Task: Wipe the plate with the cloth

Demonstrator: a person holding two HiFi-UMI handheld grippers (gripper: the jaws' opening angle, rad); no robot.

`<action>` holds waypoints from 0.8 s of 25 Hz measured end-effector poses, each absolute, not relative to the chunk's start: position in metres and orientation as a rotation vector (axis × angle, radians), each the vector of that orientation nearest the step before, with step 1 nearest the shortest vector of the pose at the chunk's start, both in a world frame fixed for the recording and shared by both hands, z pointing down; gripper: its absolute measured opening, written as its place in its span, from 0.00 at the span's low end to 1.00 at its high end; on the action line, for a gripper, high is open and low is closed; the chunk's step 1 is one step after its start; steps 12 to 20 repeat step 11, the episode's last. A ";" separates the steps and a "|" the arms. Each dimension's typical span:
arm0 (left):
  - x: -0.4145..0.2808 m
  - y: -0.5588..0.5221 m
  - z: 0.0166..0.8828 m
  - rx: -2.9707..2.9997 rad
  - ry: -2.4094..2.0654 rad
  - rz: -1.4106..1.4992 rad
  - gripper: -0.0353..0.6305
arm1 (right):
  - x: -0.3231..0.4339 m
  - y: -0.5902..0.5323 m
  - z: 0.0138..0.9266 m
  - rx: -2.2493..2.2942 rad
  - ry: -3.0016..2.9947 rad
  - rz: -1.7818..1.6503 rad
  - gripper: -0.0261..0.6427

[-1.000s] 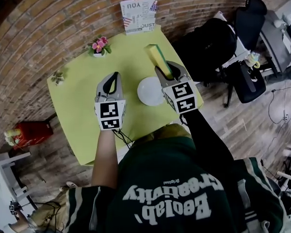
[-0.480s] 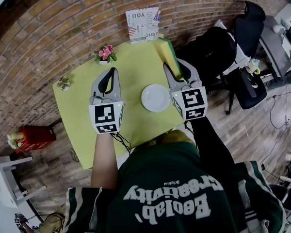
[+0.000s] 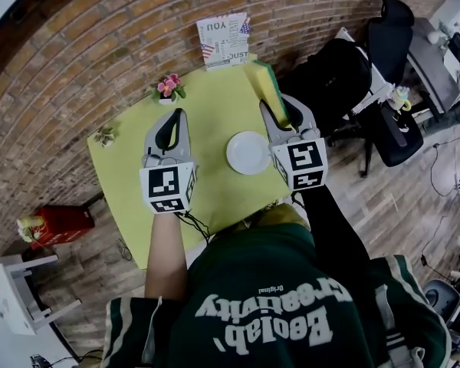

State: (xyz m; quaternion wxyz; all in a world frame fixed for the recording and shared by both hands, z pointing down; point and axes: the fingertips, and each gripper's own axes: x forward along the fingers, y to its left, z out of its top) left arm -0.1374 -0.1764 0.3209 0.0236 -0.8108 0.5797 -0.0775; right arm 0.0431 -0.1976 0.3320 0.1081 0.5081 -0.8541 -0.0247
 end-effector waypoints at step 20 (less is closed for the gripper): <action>-0.137 -0.162 0.314 -2.509 1.764 -0.226 0.06 | 0.040 -0.181 0.330 1.499 -2.497 -0.090 0.24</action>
